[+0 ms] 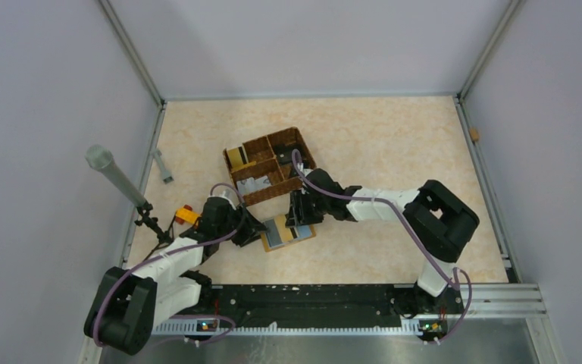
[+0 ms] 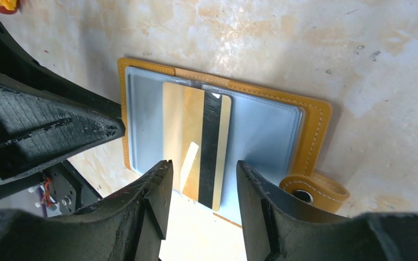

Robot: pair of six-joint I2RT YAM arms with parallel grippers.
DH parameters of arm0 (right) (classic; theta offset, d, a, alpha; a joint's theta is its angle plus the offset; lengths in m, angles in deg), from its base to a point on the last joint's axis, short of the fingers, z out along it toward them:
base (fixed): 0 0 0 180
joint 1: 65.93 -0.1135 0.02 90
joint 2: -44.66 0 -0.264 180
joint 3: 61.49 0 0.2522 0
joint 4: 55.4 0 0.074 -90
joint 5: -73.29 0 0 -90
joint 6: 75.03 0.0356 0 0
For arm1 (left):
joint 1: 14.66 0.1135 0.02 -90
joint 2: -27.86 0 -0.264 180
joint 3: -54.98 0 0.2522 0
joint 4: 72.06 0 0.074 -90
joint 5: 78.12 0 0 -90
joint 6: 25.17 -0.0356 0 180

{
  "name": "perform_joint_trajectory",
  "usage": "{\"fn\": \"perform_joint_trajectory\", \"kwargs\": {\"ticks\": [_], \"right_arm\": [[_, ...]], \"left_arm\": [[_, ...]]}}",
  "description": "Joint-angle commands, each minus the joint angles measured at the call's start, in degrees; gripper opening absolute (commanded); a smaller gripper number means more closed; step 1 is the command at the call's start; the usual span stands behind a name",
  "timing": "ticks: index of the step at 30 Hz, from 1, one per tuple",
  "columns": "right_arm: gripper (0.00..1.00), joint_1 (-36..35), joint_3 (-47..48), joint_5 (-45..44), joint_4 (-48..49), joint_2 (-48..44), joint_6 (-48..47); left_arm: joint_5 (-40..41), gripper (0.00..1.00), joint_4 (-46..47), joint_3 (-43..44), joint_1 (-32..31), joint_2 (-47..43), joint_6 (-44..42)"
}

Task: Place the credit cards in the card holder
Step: Insert the credit card into the card holder.

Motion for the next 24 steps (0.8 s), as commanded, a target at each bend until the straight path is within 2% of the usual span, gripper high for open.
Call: {"fn": "perform_joint_trajectory", "kwargs": {"ticks": [1,14,24], "right_arm": [[0.49,-0.92,2.55,-2.29,-2.89,-2.52,-2.68],[0.35,-4.46,6.23,0.92,-0.62,1.45,-1.13],[0.32,-6.59,9.83,2.49,0.14,5.36,-0.55]], "left_arm": [[1.45,0.45,-2.10,0.18,-0.15,0.63,-1.56],[0.56,0.41,-1.22,-0.26,-0.13,1.75,-1.39],[0.18,0.39,1.42,-0.64,-0.18,1.27,-1.12]]}}
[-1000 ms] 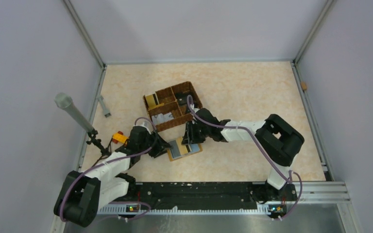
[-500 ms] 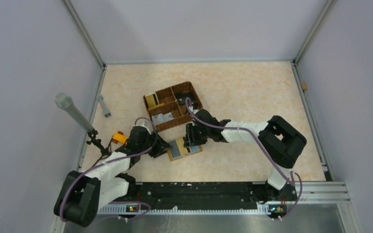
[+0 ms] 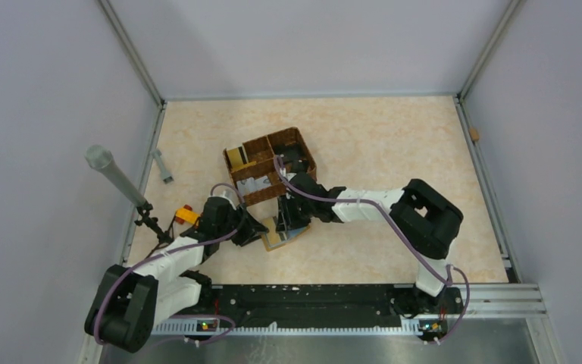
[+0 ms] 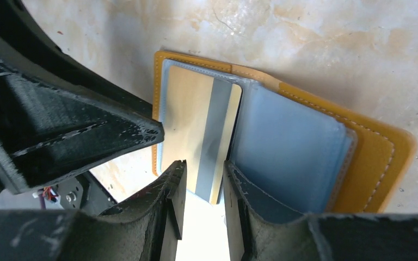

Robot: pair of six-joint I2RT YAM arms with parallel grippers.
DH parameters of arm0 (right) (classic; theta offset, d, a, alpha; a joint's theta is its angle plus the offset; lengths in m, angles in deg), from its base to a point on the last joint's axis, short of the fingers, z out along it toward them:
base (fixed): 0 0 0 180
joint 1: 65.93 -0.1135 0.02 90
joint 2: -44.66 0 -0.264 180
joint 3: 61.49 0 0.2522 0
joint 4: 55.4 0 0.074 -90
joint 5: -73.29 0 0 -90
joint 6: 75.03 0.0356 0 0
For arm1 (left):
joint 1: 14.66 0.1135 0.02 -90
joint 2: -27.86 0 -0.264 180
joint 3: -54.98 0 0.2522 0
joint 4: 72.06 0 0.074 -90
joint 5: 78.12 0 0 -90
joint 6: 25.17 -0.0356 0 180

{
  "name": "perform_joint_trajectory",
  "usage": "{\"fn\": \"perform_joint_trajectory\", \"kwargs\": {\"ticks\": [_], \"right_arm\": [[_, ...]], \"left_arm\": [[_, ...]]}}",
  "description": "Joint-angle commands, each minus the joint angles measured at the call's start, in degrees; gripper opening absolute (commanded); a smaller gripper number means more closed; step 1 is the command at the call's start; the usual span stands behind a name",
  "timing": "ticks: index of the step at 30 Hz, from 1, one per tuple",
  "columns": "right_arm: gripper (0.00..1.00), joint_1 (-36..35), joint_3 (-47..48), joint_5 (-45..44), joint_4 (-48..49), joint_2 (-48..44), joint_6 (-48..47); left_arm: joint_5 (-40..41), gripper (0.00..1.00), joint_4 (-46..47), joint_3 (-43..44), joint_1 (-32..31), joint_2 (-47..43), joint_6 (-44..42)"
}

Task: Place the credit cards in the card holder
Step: Insert the credit card into the card holder, then pick up the credit card from the storage box.

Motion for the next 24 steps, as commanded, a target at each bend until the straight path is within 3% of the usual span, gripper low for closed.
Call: {"fn": "perform_joint_trajectory", "kwargs": {"ticks": [1,5,12,16,20,24], "right_arm": [[0.32,-1.60,3.35,2.61,2.78,1.03,0.60],[0.32,-1.60,3.45,1.29,1.35,-0.89,-0.26],[0.44,0.13,3.70,-2.67,-4.33,-9.33,-2.74],[0.49,3.50,0.59,-2.94,-4.49,-15.07,-3.33],[0.54,7.99,-3.76,-3.02,-4.66,-20.64,-4.72],[0.57,12.61,-7.56,-2.01,-4.67,-25.37,-6.48]], "left_arm": [[0.41,0.39,0.87,-0.59,-0.20,0.34,-1.10],[1.18,0.43,-0.84,0.41,-0.15,-1.00,-1.81],[8.18,0.73,-18.82,12.43,-0.11,-6.43,-10.09],[10.73,0.85,-25.62,20.17,0.25,-6.96,-14.54],[10.87,0.92,-28.45,28.94,1.95,-3.49,-23.12],[12.76,0.94,-36.26,41.92,5.08,6.04,-37.16]]}}
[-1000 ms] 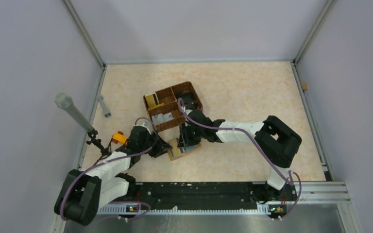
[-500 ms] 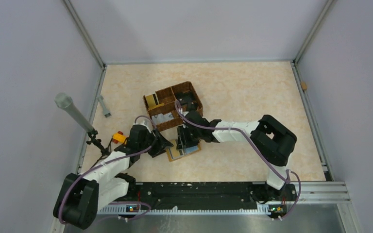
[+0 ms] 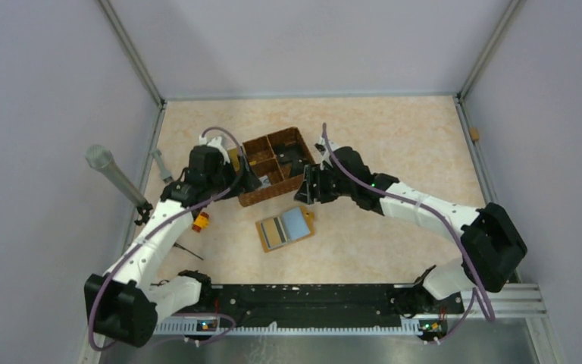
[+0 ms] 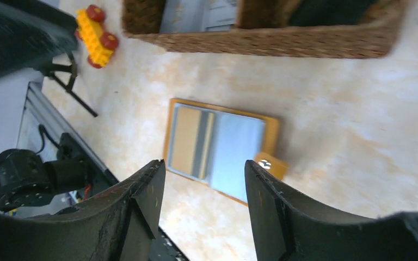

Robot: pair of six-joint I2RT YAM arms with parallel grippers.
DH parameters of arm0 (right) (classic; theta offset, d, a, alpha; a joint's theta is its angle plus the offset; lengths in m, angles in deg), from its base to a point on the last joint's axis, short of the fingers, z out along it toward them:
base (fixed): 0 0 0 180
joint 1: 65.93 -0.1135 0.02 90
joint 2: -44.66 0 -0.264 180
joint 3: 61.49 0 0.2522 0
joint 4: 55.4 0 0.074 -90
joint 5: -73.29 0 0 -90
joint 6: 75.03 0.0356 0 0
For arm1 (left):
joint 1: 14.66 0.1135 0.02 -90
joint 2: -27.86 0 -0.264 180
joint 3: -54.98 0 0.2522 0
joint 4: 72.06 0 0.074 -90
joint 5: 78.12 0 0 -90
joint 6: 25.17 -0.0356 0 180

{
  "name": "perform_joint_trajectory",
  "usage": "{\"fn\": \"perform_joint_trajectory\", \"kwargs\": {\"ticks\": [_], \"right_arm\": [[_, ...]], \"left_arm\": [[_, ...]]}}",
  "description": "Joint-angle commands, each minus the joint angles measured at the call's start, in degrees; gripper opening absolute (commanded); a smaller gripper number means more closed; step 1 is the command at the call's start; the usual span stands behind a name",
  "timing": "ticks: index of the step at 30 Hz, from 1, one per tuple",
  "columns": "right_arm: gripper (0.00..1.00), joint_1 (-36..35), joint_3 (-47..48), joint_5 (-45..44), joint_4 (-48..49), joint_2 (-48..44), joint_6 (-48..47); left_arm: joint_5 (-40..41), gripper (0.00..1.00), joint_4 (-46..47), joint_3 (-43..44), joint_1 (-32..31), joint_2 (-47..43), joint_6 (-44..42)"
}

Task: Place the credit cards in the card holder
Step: Pick up the credit card from the storage box.

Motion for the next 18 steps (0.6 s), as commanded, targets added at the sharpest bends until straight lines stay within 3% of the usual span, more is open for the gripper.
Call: {"fn": "perform_joint_trajectory", "kwargs": {"ticks": [1,9,18], "right_arm": [[0.58,4.86,-4.14,0.48,-0.34,-5.23,-2.82],[0.60,8.98,-8.75,3.53,2.04,-10.81,-3.19],[0.60,10.57,-11.59,4.84,2.71,-14.26,-2.41]], "left_arm": [[3.89,0.94,-8.70,12.91,3.06,9.18,-18.71],[6.88,0.93,-5.49,27.39,6.25,22.58,-40.13],[8.79,0.91,-0.40,31.29,8.23,33.43,-51.39]]}}
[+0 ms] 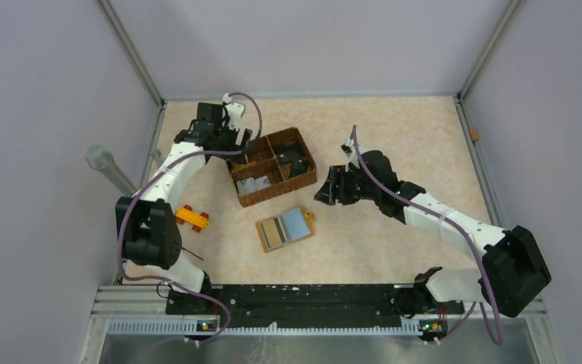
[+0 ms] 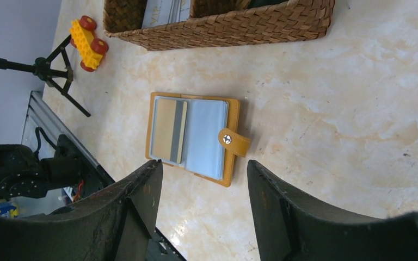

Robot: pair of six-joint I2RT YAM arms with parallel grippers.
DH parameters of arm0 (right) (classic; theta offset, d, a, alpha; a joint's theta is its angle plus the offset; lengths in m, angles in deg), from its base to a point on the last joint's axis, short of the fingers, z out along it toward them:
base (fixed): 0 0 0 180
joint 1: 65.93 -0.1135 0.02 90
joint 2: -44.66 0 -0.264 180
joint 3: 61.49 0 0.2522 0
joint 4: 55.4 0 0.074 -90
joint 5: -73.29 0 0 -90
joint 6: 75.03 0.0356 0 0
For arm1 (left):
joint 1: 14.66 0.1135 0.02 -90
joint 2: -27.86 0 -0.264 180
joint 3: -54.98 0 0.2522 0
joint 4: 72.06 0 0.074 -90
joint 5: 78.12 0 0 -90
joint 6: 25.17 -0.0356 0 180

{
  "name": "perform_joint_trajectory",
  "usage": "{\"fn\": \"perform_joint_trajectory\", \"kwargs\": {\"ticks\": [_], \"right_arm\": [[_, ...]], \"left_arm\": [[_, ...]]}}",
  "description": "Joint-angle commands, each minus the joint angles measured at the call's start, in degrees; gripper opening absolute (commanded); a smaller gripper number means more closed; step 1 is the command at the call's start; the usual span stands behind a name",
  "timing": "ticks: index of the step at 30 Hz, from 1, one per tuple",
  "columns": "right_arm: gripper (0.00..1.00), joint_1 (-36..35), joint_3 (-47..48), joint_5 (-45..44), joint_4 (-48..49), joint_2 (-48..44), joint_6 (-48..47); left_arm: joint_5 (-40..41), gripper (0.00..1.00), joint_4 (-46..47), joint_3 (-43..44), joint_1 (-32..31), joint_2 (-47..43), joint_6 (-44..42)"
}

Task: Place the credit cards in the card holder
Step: Pick up the credit card from the storage box.

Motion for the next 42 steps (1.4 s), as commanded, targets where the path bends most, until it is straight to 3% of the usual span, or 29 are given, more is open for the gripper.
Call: {"fn": "perform_joint_trajectory", "kwargs": {"ticks": [1,12,24,32,42], "right_arm": [[0.61,1.41,-1.46,1.02,2.11,-3.47,-0.19],[0.61,1.88,-3.37,2.17,4.50,-3.67,2.41],[0.60,1.86,-3.54,1.98,4.12,-3.54,3.25],[0.60,1.87,-3.59,1.85,4.13,-3.64,3.71],[0.59,1.87,-3.94,2.57,4.93,-2.99,4.37]], "left_arm": [[1.87,0.91,3.69,2.36,1.21,3.46,-7.86],[4.76,0.88,12.15,2.25,2.14,9.15,-9.50],[5.50,0.88,13.43,4.14,2.27,14.42,-12.60],[10.05,0.81,17.85,1.89,2.35,12.39,-13.07],[8.60,0.72,17.94,0.88,2.27,9.22,-13.25]]}}
